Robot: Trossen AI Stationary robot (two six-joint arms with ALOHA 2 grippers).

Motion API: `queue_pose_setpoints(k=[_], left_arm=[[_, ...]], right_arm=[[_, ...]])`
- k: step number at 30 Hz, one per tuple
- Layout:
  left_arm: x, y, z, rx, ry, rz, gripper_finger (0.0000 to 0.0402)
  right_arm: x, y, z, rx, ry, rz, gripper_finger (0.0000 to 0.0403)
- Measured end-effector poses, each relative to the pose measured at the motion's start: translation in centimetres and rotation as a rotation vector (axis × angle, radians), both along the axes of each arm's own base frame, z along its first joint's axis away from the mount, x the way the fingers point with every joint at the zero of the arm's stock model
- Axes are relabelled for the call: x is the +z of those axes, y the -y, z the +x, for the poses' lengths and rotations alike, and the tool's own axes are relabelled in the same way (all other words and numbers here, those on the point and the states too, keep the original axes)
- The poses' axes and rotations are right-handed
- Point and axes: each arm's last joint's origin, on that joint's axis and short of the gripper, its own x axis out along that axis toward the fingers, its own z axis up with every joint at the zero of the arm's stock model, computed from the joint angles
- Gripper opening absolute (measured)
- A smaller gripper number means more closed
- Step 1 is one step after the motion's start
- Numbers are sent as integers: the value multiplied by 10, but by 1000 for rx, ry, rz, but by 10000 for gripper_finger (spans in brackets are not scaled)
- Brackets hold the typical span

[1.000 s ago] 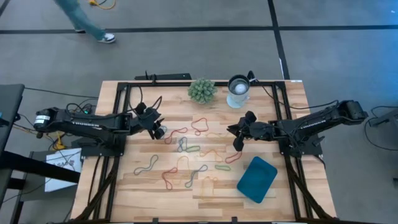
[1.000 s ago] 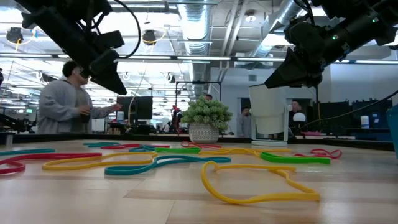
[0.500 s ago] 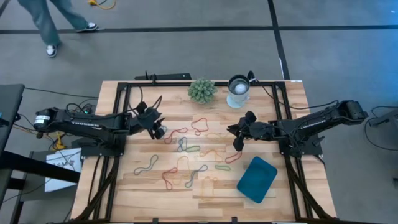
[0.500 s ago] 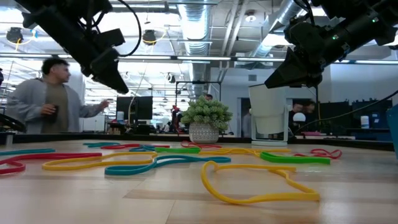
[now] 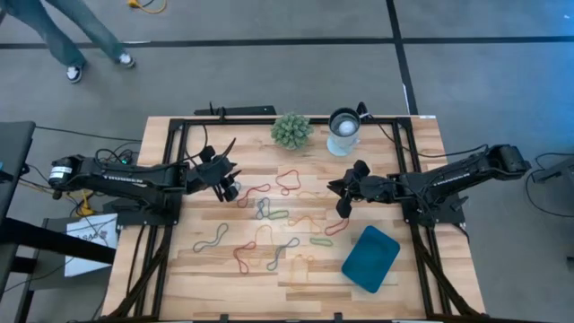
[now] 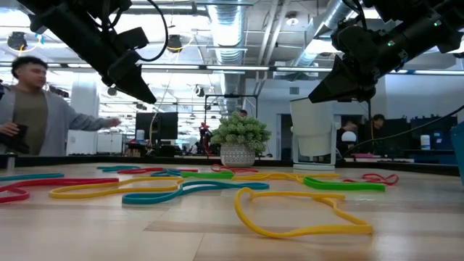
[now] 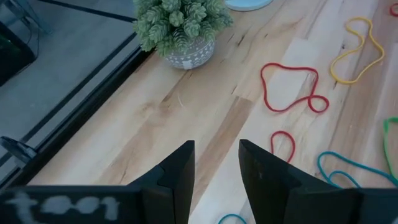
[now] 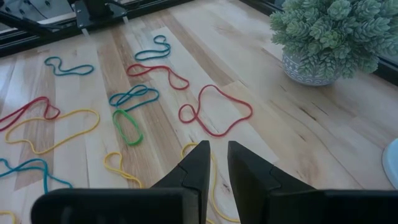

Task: Pick and place items into bin
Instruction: Put the blue rubber band into the blue bin

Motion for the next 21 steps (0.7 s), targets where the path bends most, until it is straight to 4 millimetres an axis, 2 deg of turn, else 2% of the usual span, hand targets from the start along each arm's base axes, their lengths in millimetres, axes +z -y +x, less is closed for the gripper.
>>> queue_pose_setpoints(k=[21], left_arm=[[-1, 0, -1, 26, 6, -13, 116]], right_arm=[[0, 0, 0, 0, 0, 0, 52]])
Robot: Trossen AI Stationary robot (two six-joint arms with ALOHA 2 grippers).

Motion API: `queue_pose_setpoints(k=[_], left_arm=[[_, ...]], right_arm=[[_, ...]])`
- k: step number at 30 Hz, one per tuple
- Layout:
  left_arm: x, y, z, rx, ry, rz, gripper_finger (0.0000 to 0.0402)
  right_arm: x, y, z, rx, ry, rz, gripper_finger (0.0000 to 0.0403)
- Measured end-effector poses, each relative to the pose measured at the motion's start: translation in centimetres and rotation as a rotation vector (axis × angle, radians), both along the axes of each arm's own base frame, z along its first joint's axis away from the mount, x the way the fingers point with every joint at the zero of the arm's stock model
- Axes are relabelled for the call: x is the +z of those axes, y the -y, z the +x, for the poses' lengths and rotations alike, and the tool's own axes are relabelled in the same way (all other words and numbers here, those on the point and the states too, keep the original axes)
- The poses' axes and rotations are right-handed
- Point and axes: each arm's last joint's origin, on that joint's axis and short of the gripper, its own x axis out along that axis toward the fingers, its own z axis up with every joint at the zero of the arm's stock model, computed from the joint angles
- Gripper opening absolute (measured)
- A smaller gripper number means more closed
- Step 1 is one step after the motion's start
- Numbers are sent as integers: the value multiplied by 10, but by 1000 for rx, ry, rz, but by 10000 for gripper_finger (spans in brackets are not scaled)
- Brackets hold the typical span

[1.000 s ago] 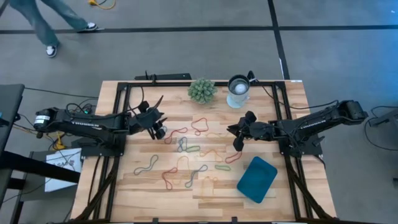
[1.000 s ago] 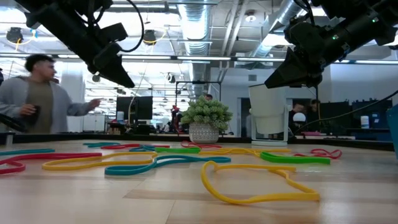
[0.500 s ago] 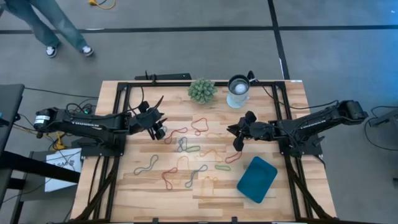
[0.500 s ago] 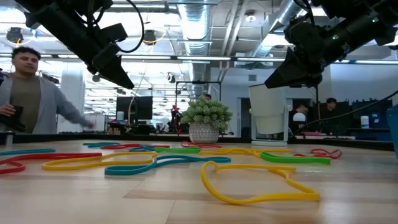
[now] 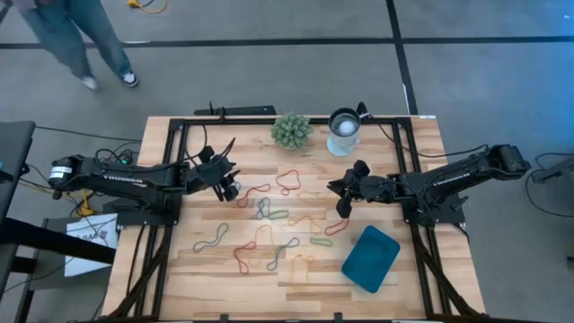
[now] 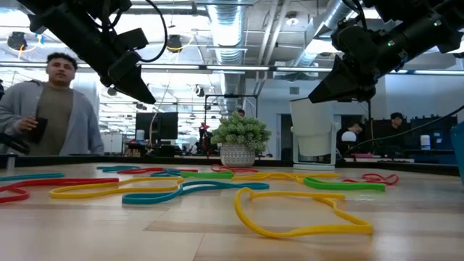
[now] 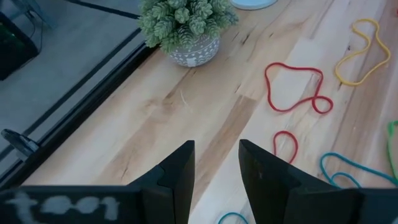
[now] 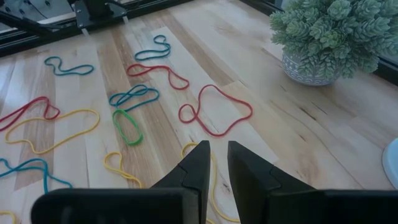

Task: Pick and place items into bin
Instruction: Put the blue rubber band into the blue bin

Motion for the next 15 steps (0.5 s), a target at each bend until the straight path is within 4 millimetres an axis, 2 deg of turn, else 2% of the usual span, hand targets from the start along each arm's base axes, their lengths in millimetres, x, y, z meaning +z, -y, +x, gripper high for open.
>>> queue_pose_setpoints(k=[8, 15], left_arm=[[0, 0, 0, 50, 50, -58, 116], [-1, 1, 1, 23, 47, -82, 116]], right_arm=[[0, 0, 0, 0, -1, 0, 52], [-1, 0, 0, 0, -7, -1, 52]])
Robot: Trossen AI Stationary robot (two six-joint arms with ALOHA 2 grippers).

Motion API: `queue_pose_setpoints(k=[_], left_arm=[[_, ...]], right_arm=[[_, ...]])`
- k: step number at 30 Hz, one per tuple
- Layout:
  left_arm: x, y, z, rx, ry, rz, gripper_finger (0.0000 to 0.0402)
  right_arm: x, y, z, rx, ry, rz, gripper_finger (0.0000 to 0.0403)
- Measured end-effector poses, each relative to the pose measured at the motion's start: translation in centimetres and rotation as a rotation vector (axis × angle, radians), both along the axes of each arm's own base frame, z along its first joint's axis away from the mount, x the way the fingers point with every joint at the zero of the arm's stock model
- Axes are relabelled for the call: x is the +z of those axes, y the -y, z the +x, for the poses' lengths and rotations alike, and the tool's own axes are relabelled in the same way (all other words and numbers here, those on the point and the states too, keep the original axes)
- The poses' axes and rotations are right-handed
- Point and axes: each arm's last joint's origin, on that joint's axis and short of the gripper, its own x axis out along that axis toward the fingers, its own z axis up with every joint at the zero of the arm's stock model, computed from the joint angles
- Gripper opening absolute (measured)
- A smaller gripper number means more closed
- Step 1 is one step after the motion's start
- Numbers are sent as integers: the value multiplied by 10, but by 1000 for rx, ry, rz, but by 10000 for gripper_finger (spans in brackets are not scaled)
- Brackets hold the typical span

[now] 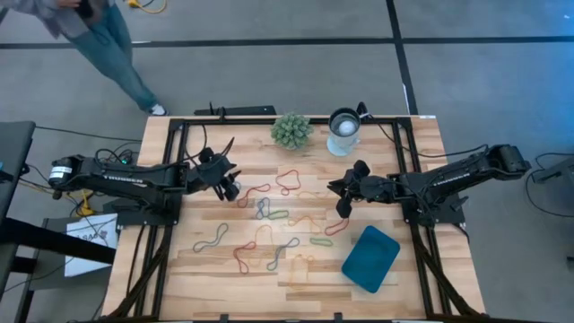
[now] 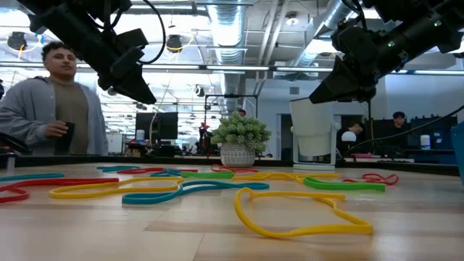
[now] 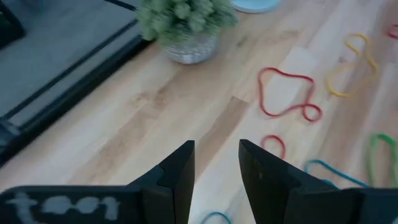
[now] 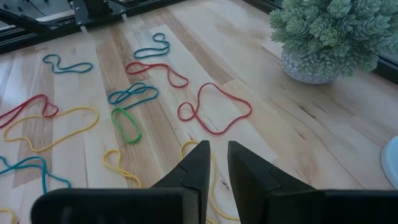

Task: Pick and place items into bin
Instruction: Put the blue rubber band into the blue bin

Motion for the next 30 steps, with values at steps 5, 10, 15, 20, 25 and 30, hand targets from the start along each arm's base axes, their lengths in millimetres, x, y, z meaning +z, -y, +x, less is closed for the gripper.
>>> queue_pose_setpoints(k=[5, 10, 15, 20, 25, 30], left_arm=[[-1, 2, 0, -54, -9, -45, 116], [-2, 2, 0, -41, 3, -65, 116], [-2, 2, 0, -21, 15, -89, 116], [-7, 2, 4, -19, -12, -92, 116], [-21, 1, 16, -17, -60, -97, 116], [-34, 1, 27, -23, -86, -103, 116]], right_arm=[[0, 0, 0, 0, 0, 0, 52], [-1, 0, 1, 2, 0, 2, 52], [-4, 0, 2, 3, -21, -1, 52], [-4, 0, 2, 3, -14, 0, 52], [-3, 0, 2, 3, -14, 0, 52], [-3, 0, 2, 2, -14, -1, 52]])
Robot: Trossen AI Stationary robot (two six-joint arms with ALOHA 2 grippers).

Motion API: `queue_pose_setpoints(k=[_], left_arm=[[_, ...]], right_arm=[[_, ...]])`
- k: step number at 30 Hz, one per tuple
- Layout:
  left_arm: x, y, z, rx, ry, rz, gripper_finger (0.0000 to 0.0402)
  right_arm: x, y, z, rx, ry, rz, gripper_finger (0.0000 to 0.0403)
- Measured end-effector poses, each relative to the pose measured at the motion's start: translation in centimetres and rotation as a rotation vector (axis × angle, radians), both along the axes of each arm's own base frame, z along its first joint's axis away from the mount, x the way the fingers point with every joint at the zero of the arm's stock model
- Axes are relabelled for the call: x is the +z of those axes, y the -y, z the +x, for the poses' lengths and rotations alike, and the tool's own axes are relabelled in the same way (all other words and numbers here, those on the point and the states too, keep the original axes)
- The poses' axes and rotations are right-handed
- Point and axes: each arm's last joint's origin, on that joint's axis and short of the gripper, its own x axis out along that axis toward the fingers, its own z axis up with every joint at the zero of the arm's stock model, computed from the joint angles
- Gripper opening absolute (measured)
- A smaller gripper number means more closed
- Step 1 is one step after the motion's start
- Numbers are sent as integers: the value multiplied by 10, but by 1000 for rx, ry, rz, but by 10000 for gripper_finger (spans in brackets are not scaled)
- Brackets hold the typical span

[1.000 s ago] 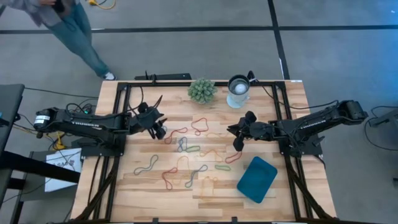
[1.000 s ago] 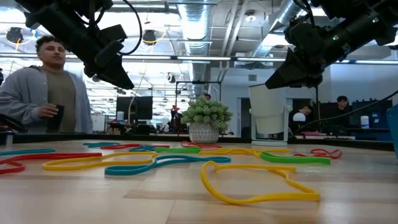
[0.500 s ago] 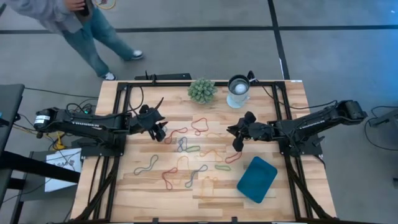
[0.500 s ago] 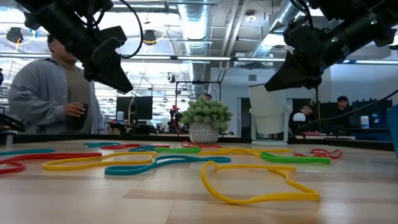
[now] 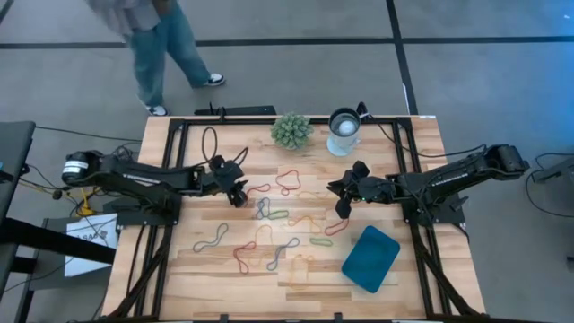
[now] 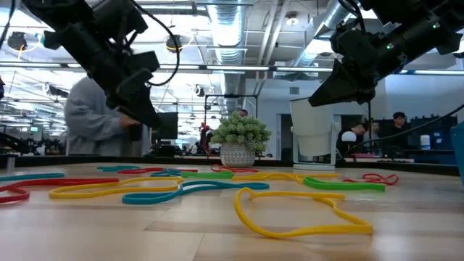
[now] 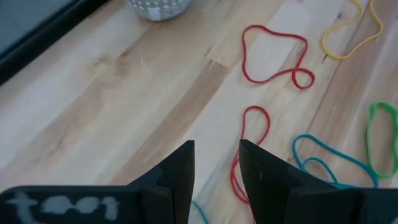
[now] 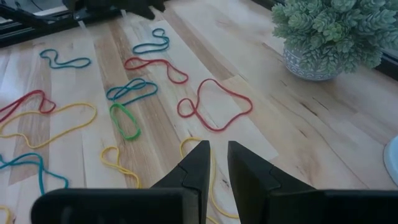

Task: Pick and place items into bin
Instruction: Put the blue rubber band into the blue bin

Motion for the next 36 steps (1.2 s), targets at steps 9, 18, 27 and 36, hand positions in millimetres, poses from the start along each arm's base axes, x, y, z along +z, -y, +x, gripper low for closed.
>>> queue_pose_setpoints(k=[9, 18, 27, 36], left_arm=[[-14, 0, 12, -57, -35, 0, 116], [-15, 0, 12, -61, -33, -2, 116], [-15, 2, 13, -110, -40, -17, 116], [-15, 2, 13, -119, -41, -19, 116]], right_arm=[[0, 0, 0, -1, -1, 0, 52], [0, 0, 0, -2, -1, -1, 52], [0, 0, 0, -2, -1, -1, 52], [0, 0, 0, -2, -1, -1, 52]])
